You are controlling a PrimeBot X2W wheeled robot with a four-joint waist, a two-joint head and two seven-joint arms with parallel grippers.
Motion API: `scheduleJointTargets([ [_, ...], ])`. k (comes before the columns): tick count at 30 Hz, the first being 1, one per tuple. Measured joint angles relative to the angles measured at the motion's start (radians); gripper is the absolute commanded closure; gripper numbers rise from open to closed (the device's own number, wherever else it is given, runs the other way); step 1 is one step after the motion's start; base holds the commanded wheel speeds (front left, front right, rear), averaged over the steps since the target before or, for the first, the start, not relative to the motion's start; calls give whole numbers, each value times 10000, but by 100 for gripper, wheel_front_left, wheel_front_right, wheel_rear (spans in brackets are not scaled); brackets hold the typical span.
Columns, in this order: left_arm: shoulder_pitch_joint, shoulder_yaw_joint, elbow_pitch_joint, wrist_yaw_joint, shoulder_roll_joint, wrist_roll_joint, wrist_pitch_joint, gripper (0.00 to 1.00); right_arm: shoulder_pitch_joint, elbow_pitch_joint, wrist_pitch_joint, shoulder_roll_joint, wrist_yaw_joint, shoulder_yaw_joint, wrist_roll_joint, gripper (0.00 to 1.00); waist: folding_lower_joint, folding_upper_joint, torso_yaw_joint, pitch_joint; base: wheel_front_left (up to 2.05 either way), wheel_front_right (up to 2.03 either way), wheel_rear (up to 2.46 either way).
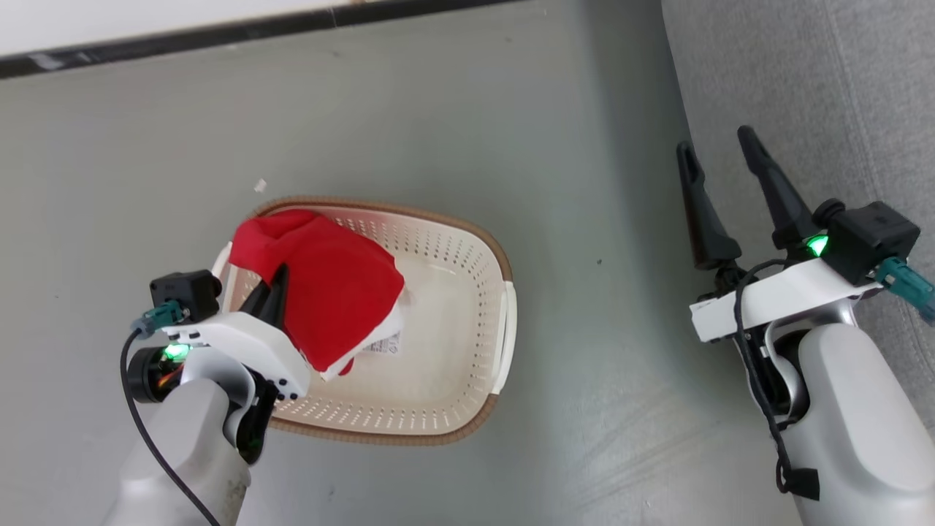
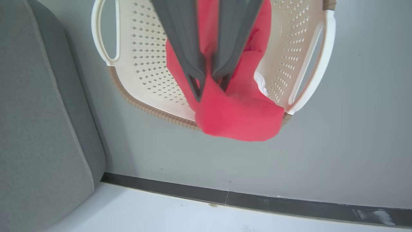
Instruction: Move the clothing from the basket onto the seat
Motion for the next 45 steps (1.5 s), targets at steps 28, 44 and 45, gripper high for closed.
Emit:
scheduleJointTargets([
  [28,1230,-999,-1549,-107,-119,107,-339,100,1060,660,0,-360,0,2261,219,0,0,0,911,-3214,0,0,0],
  [44,1375,-1900,-3133,-182,-109,393,171,100,1209,836,0,-688,0,4151,690,0,0,1,1294,-4506,0,0,0],
  [45,1383,-1956,-3252,-182,-109,395,234,100,1209,853,0,-711,0,4291,696,0,0,1,1320,-4563,0,0,0],
])
